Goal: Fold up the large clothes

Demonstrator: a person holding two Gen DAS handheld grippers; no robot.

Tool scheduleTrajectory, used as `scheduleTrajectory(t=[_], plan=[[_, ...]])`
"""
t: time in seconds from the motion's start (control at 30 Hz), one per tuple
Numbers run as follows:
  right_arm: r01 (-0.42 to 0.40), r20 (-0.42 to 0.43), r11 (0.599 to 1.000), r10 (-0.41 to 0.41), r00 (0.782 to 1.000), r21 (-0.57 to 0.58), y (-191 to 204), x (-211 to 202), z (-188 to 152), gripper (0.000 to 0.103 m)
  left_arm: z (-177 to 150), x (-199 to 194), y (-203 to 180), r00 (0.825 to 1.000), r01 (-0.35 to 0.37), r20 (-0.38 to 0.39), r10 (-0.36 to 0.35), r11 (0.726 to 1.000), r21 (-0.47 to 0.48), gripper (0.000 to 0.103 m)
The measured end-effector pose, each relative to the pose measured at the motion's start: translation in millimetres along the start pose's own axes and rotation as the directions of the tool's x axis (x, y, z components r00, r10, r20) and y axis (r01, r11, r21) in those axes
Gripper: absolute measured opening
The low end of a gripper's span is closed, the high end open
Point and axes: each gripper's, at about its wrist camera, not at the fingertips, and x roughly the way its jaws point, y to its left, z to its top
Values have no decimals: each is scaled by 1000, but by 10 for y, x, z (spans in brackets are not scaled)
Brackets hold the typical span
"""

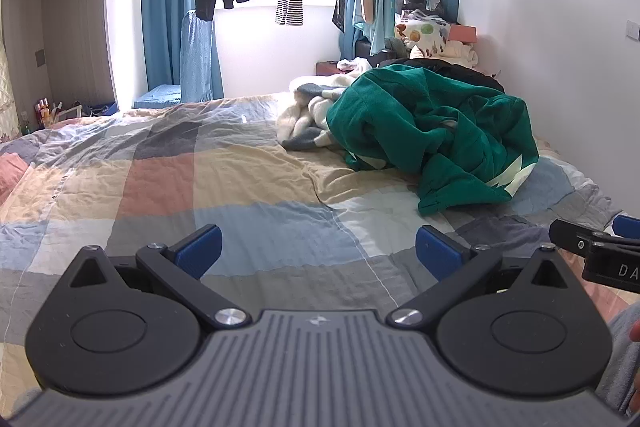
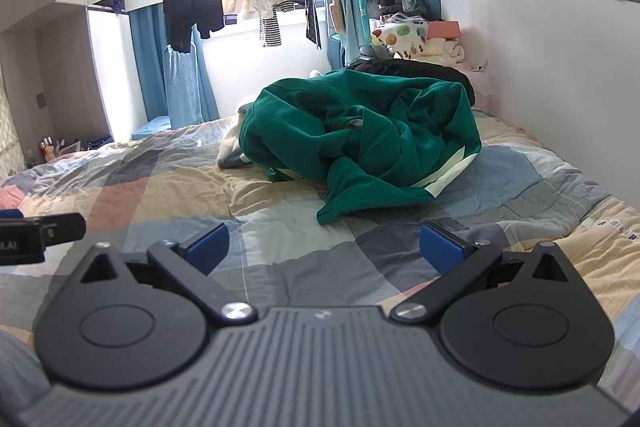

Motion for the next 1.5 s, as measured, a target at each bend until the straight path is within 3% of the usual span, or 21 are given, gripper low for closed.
scheduleTrajectory(t=[1.5], plan=[[13, -22, 1000, -13, 1000, 9, -31, 120, -76, 103, -37, 83, -26, 1000, 0, -11, 0, 1000, -1, 103]])
